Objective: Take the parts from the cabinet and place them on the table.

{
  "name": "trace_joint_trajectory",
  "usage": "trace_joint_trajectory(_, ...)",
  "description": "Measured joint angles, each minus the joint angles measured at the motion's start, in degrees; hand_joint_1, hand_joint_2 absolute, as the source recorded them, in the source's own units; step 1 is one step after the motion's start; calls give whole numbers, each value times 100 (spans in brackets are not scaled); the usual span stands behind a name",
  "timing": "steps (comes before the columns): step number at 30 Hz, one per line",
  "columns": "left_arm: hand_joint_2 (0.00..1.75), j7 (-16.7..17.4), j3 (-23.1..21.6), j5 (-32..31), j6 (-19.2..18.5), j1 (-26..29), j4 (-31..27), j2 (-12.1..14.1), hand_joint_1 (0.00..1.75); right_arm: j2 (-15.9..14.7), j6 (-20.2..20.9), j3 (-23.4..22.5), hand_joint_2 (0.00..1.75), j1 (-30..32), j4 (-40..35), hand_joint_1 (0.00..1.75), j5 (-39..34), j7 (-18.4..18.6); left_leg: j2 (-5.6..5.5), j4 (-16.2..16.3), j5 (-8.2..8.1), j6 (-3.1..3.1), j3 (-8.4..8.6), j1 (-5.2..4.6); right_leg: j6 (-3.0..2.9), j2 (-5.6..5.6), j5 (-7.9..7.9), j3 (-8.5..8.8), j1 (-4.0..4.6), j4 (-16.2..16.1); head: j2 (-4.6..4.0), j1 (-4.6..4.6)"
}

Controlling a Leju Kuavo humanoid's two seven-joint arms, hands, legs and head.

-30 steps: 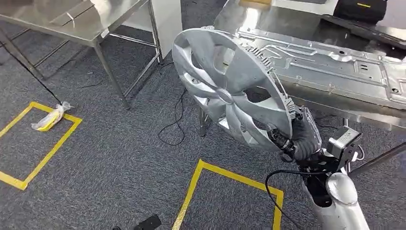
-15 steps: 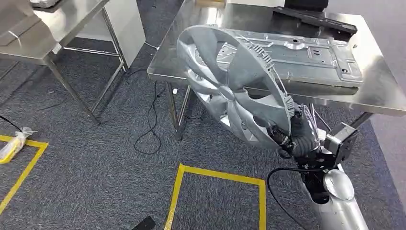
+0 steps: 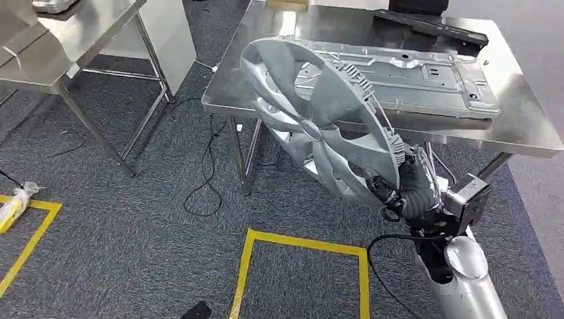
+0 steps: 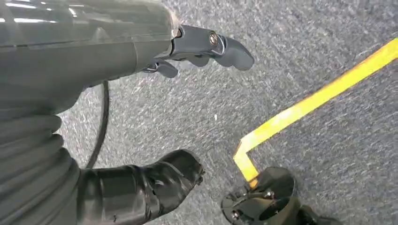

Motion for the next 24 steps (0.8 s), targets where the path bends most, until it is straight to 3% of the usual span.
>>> trace_joint_trajectory(2,175,-4,0,0,-2,-5,0,-2,0,0,-4,0,175,9,-4,175,15,-2,22,-35,-15,-65,40,4,-57,22,-32,3,31,4,0,4)
trace_joint_trajectory(3,175,-4,0,-2,-11,-16,0,-2,0,0,-9,0,175,8,-7,175,20,0,39,-42,-44,-110,73,9,-110,44,-21,41,5,-41,0,2)
trace_joint_trajectory(5,175,-11,0,-7,-22,-16,0,-2,0,7,-9,0,175,11,-24,175,24,5,5,256,-205,-142,-24,31,-184,52,-30,134,-10,-94,0,-2)
trace_joint_trajectory(7,175,-15,-2,-7,-37,-14,0,-9,0,13,-9,0,175,7,-33,175,24,-4,2,1150,-598,-156,-503,35,-247,64,-72,173,14,-92,0,-7)
trace_joint_trajectory(8,175,-22,-2,-7,-37,-6,0,-13,0,15,-7,0,175,10,-33,175,24,-4,2,1573,-721,-164,-758,36,-265,74,-93,189,34,-90,0,-2)
trace_joint_trajectory(9,175,-22,-2,-2,-37,8,0,-13,0,13,-4,0,175,20,-33,175,24,-2,2,1763,-704,-162,-907,36,-270,94,-113,210,48,-88,0,-7)
trace_joint_trajectory(10,175,-22,-2,0,-37,25,0,-13,0,15,0,0,175,27,-33,175,24,-2,1,1667,-533,-153,-915,35,-265,117,-137,243,55,-88,0,-4)
trace_joint_trajectory(11,175,-24,-2,2,-37,32,2,-13,0,15,2,0,175,26,-35,175,24,-2,-1,1333,-269,-130,-800,31,-259,137,-168,285,62,-86,0,-4)
trace_joint_trajectory(13,175,-39,-2,9,-33,32,0,-11,0,17,11,2,175,26,-52,175,24,-2,-32,347,316,-43,-391,15,-240,148,-246,391,69,-86,0,-2)
trace_joint_trajectory(14,175,-48,-2,13,-26,36,7,0,0,22,7,0,175,18,-55,175,22,0,-66,149,282,-2,-292,-9,-213,151,-277,399,84,-76,0,4)
trace_joint_trajectory(15,175,-50,-2,20,-24,29,7,-2,0,28,-7,0,175,19,-72,175,17,4,-67,2,232,-3,-230,-25,-177,176,-297,388,86,-61,0,-4)
trace_joint_trajectory(18,175,-57,-2,24,-22,50,9,-4,0,50,-17,2,175,31,-103,175,18,22,-61,-69,210,80,-168,-41,-96,168,-237,428,66,-48,0,0)
trace_joint_trajectory(20,175,-66,-2,24,-17,48,9,-9,0,50,-17,2,175,23,-122,175,17,33,-60,-141,206,138,-39,-13,-53,134,-341,345,35,161,0,4)
trace_joint_trajectory(23,175,-66,0,28,-9,36,9,-7,0,63,-18,2,175,10,-144,175,13,24,-56,-134,128,185,18,-18,27,122,-821,-345,2,1294,0,0)
trace_joint_trajectory(24,175,-66,0,26,-11,40,9,-9,0,63,-17,2,175,25,-146,175,13,24,-56,-129,92,183,53,-17,54,120,-874,-577,-16,1606,0,2)
